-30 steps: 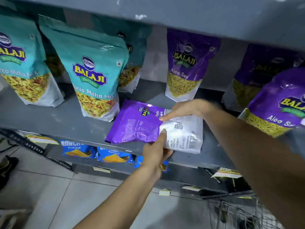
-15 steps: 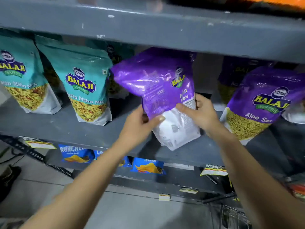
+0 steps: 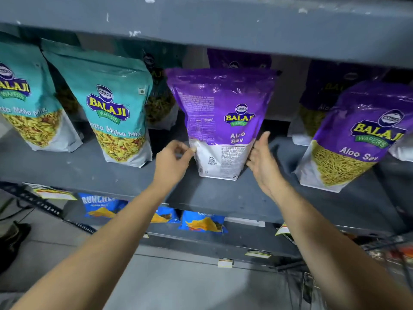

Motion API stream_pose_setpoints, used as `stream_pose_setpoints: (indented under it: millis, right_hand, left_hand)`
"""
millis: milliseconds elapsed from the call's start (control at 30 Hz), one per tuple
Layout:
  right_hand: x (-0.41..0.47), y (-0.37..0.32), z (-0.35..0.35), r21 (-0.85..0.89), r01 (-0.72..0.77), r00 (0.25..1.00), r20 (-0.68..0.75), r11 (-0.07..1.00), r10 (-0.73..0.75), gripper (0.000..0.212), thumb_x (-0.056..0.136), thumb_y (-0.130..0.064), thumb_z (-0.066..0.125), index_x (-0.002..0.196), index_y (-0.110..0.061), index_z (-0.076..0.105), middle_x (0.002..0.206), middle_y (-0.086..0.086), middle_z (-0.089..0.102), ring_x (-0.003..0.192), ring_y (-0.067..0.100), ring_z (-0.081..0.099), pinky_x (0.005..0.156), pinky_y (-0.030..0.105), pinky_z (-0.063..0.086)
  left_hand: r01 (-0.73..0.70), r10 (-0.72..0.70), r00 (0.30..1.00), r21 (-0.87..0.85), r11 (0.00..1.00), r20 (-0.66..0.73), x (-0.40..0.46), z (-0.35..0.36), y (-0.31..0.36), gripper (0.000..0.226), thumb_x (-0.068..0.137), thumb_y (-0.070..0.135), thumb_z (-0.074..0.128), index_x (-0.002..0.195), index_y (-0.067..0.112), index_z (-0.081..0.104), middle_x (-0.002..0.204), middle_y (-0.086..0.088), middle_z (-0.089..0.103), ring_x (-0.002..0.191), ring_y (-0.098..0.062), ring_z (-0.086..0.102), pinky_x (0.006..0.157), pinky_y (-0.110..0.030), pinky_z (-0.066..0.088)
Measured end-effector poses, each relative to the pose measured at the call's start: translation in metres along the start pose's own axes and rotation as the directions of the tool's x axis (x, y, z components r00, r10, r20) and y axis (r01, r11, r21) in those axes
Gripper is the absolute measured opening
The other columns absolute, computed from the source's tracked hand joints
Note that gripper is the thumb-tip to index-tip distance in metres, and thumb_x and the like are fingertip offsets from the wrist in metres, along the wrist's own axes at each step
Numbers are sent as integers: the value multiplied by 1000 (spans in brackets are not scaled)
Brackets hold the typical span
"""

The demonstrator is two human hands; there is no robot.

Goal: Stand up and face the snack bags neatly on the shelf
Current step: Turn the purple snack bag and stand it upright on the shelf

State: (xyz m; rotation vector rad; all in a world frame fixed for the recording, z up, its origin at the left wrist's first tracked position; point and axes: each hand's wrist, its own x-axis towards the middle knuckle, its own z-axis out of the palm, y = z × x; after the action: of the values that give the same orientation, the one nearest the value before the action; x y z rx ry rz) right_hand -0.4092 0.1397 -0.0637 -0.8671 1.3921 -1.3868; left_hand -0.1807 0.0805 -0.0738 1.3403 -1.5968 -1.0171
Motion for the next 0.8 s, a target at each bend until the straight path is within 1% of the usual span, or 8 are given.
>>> stream_pose_setpoints:
  millis: [67, 133, 200, 267, 467, 600, 700, 800]
  right_hand:
    - [1, 2, 1, 56, -78, 997, -5, 995, 79, 88, 76, -79, 33, 131, -16, 61, 129, 6, 68, 119, 19, 64, 107, 40, 46]
    - [2, 4, 4, 44, -104, 990, -87, 994, 108, 62, 91, -66, 35, 117, -19, 67, 117, 7, 73, 105, 21, 69, 97, 40, 53]
    - [4, 5, 8, -29, -97, 983, -157, 995, 91, 36, 102, -39, 43, 91, -18, 70, 89, 1, 76, 79, 16, 68, 78, 36, 55]
    - [6, 9, 11, -103, -70, 986, -155, 992, 54, 32, 99, -11, 47, 75, -15, 68, 63, -8, 73, 61, 7, 61, 66, 31, 50]
    - [10, 24, 12, -104, 14, 1000, 19, 994, -12, 7, 91, -7, 64, 89, -13, 66, 88, -1, 72, 91, 17, 59, 92, 36, 45]
    - [8, 23, 4, 3, -33, 965, 260, 999, 32, 63, 76, -11, 74, 134, -15, 49, 120, 3, 67, 111, 11, 64, 102, 28, 49]
    - [9, 19, 2, -168, -17, 965, 257, 986, 61, 67, 75, -8, 80, 135, -16, 53, 118, 4, 67, 110, 16, 64, 98, 28, 51]
    - [14, 12, -7, -264, -28, 961, 257, 964, 98, 70, 71, -4, 83, 133, -16, 55, 109, 7, 68, 103, 20, 64, 95, 30, 50]
  left_hand:
    - [70, -70, 997, 0, 998, 33, -8, 8, -4, 23, 81, 43, 69, 72, 21, 64, 66, 7, 70, 75, -26, 74, 81, -42, 61]
    - [60, -62, 991, 22, 998, 115, -18, 18, -3, 10, 83, 23, 72, 86, 25, 63, 81, 9, 70, 79, -20, 72, 79, -23, 57]
    - [74, -53, 971, -84, 994, 232, -25, 25, -4, 48, 74, 8, 80, 110, 17, 50, 97, 9, 67, 89, -20, 69, 82, -25, 54]
    - [86, -37, 952, -149, 985, 305, -28, 31, -12, 80, 57, 15, 90, 116, 17, 37, 108, 7, 67, 101, -23, 67, 94, -37, 55]
    - [62, -21, 913, -87, 994, 407, -23, 31, -17, 111, 41, 45, 99, 124, 26, 28, 137, 7, 52, 129, -9, 55, 108, -42, 47]
    - [-14, 16, 909, -7, 1000, 416, -13, 27, -8, 110, 42, 41, 100, 132, 28, 39, 130, 12, 51, 126, -11, 52, 104, -36, 48]
    - [-67, 16, 915, 111, 992, 404, -5, 24, -3, 101, 44, 30, 100, 131, 26, 49, 115, 16, 47, 124, -10, 40, 103, -26, 40]
    - [44, -50, 873, 23, 999, 484, 5, 14, -9, 101, 41, 16, 95, 131, 26, 50, 121, 2, 63, 118, -19, 60, 94, -38, 56]
